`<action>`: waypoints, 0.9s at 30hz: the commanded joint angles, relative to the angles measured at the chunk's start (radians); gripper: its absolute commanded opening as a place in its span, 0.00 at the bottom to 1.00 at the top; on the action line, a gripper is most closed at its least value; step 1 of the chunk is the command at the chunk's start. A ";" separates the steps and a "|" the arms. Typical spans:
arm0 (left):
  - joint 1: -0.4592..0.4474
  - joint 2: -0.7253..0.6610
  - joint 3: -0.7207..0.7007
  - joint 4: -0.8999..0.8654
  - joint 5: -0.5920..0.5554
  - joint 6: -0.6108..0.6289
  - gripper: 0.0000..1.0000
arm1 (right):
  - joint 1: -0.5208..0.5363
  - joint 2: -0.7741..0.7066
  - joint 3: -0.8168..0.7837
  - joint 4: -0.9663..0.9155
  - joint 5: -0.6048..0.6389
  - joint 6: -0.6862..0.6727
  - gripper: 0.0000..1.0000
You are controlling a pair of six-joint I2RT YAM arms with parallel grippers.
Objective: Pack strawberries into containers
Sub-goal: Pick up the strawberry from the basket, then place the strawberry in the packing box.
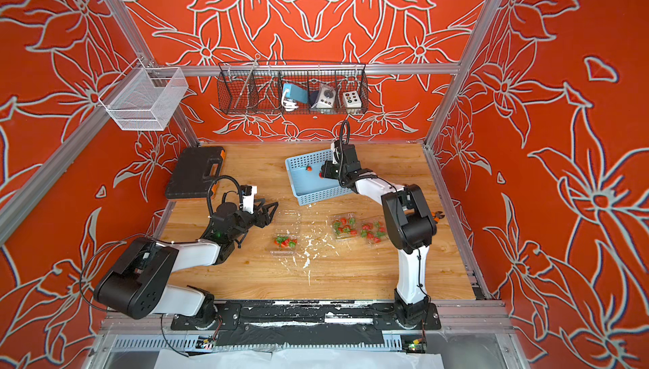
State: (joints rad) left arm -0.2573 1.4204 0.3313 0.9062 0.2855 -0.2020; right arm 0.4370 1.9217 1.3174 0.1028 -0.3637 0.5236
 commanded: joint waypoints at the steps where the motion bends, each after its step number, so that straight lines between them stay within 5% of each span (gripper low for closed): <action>1: -0.007 -0.012 0.012 0.008 -0.004 0.010 0.68 | 0.077 -0.130 -0.080 -0.054 -0.062 -0.114 0.00; 8: -0.007 -0.009 0.012 0.009 -0.010 0.002 0.67 | 0.277 -0.271 -0.243 -0.113 -0.092 -0.188 0.00; 15: -0.005 -0.009 0.012 0.004 -0.017 -0.002 0.67 | 0.453 -0.261 -0.278 -0.162 -0.081 -0.239 0.00; 27: -0.003 -0.014 0.008 0.006 -0.016 -0.003 0.67 | 0.582 -0.179 -0.261 -0.267 0.027 -0.290 0.00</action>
State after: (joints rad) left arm -0.2573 1.4204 0.3313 0.9062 0.2710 -0.2028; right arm 0.9882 1.7321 1.0451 -0.1112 -0.3805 0.2741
